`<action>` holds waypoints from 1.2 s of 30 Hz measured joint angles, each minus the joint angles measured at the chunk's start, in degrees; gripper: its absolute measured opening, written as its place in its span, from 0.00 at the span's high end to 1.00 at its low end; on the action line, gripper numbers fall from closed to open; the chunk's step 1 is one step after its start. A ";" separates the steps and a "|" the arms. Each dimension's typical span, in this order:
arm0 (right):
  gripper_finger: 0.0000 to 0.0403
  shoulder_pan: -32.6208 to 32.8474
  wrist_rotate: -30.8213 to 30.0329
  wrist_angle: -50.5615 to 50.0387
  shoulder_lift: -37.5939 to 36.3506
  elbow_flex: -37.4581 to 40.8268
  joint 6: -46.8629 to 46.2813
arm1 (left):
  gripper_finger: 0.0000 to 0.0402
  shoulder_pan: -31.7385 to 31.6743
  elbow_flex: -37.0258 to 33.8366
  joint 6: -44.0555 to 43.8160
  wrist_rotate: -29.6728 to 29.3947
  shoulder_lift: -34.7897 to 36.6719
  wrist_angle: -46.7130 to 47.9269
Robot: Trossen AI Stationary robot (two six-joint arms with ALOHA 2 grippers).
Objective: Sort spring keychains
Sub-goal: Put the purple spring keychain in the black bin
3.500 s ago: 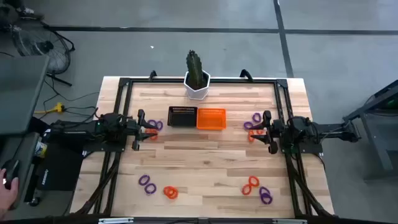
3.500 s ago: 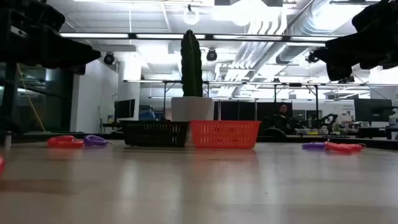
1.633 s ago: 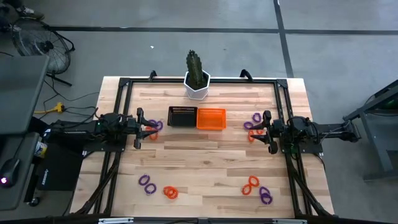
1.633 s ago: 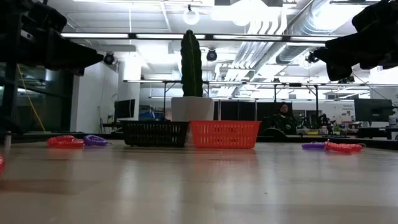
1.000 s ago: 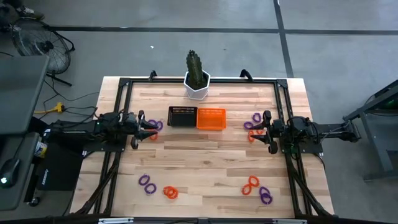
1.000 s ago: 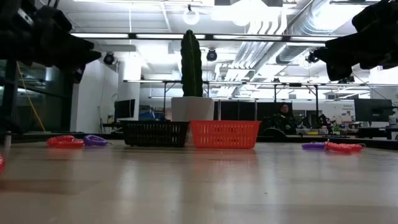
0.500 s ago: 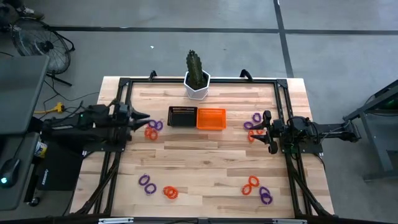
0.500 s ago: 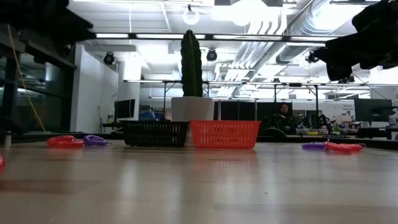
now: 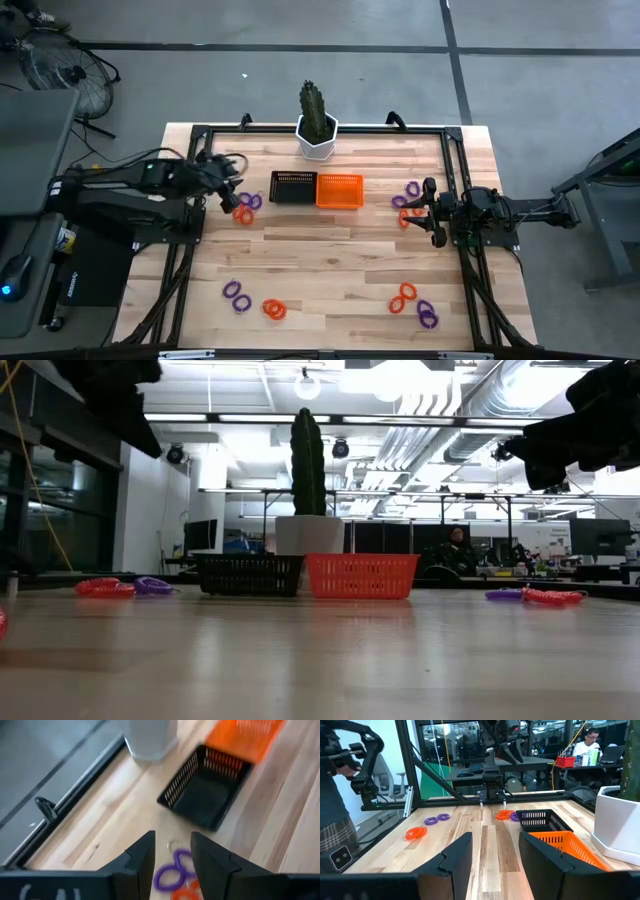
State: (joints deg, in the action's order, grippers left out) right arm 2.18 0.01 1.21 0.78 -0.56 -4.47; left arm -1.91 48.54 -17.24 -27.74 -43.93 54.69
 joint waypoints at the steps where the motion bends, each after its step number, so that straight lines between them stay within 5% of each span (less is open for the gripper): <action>1: 0.61 0.00 0.00 0.00 0.00 -0.02 0.00 | 0.70 -0.23 1.32 0.64 0.19 -2.25 1.86; 14: 0.61 0.01 -0.01 0.00 0.00 -0.02 0.00 | 0.62 -12.25 12.85 -4.23 14.46 -28.67 10.75; 25: 0.61 0.01 0.00 0.00 0.00 0.00 0.00 | 0.28 -20.10 12.70 -14.38 16.81 -36.45 12.42; 36: 0.61 0.01 -0.02 0.00 0.00 0.00 0.00 | 0.30 -26.37 6.88 -14.15 21.12 -40.01 9.26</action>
State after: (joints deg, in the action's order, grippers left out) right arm 2.20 -0.01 1.21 0.78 -0.56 -4.47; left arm -28.28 55.41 -31.40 -6.62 -83.94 63.95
